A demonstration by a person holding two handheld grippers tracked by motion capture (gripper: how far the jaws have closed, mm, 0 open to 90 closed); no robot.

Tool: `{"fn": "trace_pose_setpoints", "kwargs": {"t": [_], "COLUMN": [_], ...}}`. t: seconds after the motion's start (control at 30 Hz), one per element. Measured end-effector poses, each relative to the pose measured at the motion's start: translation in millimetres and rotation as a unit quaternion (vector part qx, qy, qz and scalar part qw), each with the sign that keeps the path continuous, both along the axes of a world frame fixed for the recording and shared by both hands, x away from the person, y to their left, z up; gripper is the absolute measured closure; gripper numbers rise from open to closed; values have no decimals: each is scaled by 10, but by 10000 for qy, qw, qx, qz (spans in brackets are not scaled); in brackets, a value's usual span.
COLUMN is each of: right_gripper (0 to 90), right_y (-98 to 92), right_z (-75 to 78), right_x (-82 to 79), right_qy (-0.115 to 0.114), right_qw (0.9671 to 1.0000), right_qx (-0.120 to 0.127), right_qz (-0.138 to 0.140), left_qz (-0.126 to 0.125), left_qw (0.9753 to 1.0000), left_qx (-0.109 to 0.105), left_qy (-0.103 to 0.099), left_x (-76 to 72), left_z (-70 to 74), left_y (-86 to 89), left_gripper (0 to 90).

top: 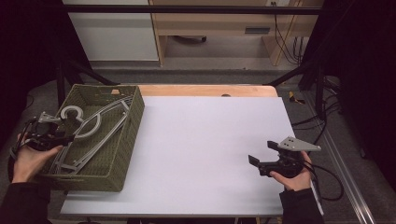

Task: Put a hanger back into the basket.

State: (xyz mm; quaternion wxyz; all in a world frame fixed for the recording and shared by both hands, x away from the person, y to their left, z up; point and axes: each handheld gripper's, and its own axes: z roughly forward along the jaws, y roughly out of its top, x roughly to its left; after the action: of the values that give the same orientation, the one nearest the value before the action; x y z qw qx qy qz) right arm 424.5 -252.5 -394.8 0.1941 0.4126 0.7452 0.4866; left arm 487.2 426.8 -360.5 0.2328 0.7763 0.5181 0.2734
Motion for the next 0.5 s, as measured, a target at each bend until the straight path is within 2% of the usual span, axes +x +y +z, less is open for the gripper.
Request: {"fn": "trace_pose_setpoints", "kwargs": {"t": [0.13,0.23,0.33,0.43,0.5], "right_gripper": [56,51,48,45,44], "right_y": [-3,-1,1,-6,-10], "right_z": [3,1,-2,0,1], "right_x": [-3,-3,-3,-8,-8], "right_qy": [-30,-60,-70,-82,-111], "right_qw": [10000,10000,10000,10000,9999], "right_qx": [15,12,10,-13,-4], "right_qz": [-16,-36,-36,-40,-49], "left_qz": [-280,-484,-693,-990,-1204], "left_qw": [9985,9951,9897,9828,9772], "left_qx": [-294,-510,-845,-1122,-1295], "left_qy": [-368,-698,-924,-1086,-1176], "left_x": [-107,-183,-246,-321,-375], "left_z": [71,110,138,149,142], "left_y": [-139,-280,-436,-612,-743], "left_gripper": [462,399,324,267,238]}}
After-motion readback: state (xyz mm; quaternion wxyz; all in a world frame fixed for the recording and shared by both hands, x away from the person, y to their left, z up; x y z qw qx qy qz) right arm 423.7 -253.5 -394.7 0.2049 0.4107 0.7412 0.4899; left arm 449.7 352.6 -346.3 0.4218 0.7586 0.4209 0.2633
